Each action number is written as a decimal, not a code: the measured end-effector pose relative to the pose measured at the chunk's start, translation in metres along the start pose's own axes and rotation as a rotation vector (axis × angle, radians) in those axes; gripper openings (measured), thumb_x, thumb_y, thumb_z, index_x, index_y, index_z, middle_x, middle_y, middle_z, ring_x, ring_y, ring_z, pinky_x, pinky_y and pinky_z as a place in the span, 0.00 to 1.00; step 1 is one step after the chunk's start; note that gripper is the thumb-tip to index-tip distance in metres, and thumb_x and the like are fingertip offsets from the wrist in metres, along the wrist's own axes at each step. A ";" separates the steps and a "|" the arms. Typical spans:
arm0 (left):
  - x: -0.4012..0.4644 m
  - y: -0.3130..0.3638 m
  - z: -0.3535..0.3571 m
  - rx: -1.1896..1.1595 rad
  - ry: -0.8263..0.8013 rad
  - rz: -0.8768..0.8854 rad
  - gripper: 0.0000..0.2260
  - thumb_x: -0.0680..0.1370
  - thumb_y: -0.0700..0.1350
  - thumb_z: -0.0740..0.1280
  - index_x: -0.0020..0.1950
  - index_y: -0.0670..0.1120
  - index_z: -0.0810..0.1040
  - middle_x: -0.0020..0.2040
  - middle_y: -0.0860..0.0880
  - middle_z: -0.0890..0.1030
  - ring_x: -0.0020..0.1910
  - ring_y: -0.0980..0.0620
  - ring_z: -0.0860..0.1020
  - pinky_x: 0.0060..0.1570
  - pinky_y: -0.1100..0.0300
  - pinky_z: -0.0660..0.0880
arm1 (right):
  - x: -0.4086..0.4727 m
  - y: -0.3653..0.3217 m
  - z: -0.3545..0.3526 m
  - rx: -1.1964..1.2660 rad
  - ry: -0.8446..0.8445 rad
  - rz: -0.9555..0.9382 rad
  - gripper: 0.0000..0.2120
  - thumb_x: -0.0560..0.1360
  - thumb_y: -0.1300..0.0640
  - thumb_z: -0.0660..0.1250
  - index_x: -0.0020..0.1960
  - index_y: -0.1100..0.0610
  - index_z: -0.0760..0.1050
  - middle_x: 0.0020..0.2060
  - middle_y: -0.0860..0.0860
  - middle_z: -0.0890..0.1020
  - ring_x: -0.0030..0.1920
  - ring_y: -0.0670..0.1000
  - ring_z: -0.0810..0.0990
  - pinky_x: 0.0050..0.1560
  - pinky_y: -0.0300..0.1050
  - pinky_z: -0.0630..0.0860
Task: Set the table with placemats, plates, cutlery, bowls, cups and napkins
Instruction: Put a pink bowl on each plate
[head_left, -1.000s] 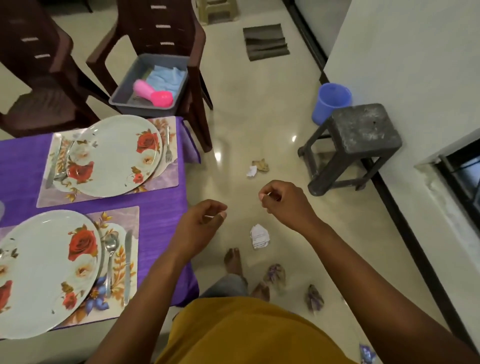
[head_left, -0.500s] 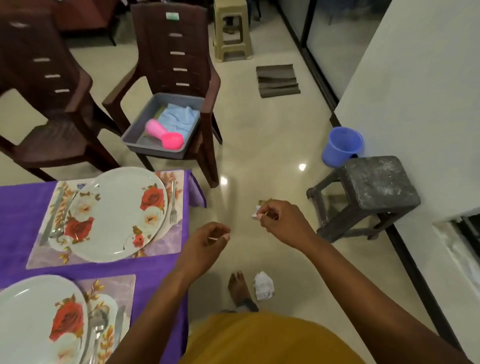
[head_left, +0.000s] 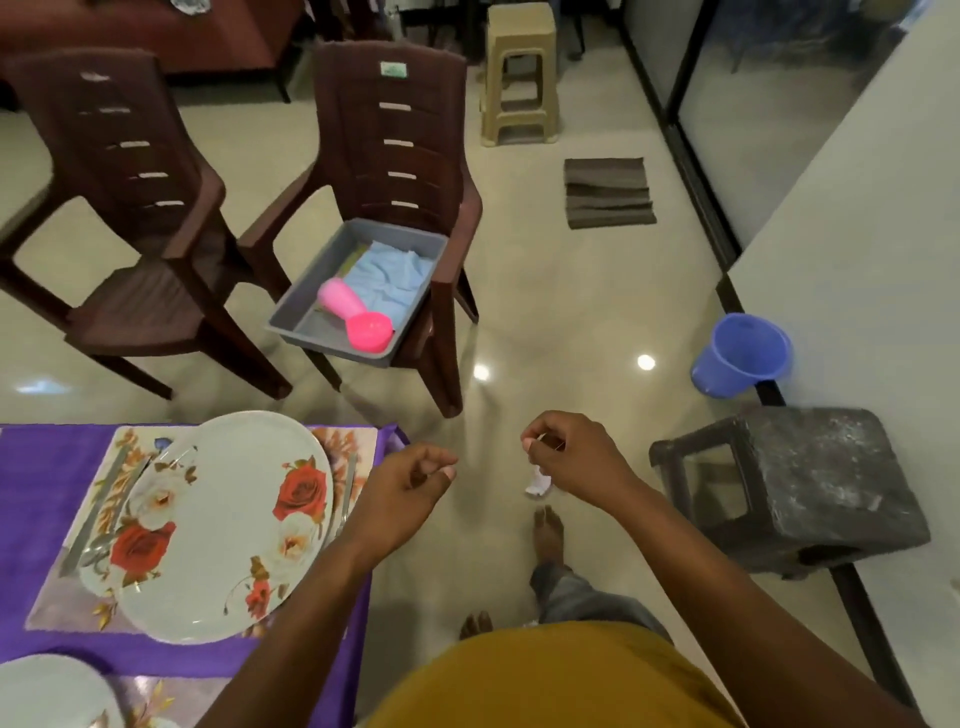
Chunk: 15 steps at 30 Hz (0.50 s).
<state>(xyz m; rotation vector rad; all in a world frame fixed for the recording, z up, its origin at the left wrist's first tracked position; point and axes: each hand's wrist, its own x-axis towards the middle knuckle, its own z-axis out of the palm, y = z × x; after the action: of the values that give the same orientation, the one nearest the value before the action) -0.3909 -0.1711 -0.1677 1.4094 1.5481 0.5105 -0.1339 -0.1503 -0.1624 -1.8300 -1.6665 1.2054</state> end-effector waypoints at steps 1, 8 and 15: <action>0.012 0.004 0.001 -0.016 0.029 -0.011 0.06 0.82 0.50 0.70 0.58 0.58 0.83 0.51 0.55 0.85 0.52 0.55 0.83 0.55 0.53 0.82 | 0.019 -0.001 -0.007 -0.007 -0.022 -0.011 0.03 0.79 0.52 0.69 0.49 0.48 0.82 0.42 0.43 0.85 0.44 0.45 0.84 0.51 0.49 0.82; 0.068 0.033 0.003 -0.118 0.177 -0.144 0.05 0.82 0.49 0.71 0.57 0.56 0.84 0.52 0.55 0.85 0.52 0.54 0.83 0.57 0.50 0.82 | 0.124 -0.021 -0.054 -0.053 -0.152 -0.114 0.03 0.80 0.51 0.69 0.49 0.47 0.81 0.41 0.44 0.85 0.43 0.45 0.84 0.50 0.48 0.82; 0.107 0.045 -0.005 -0.245 0.293 -0.228 0.06 0.82 0.47 0.70 0.55 0.57 0.83 0.51 0.55 0.86 0.50 0.53 0.84 0.45 0.57 0.80 | 0.201 -0.038 -0.059 -0.090 -0.313 -0.180 0.04 0.79 0.53 0.69 0.47 0.46 0.82 0.41 0.44 0.85 0.45 0.45 0.85 0.53 0.49 0.82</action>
<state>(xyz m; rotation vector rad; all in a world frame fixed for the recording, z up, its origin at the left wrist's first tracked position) -0.3591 -0.0596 -0.1674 0.9888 1.7833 0.7635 -0.1255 0.0624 -0.1670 -1.5594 -2.0358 1.4123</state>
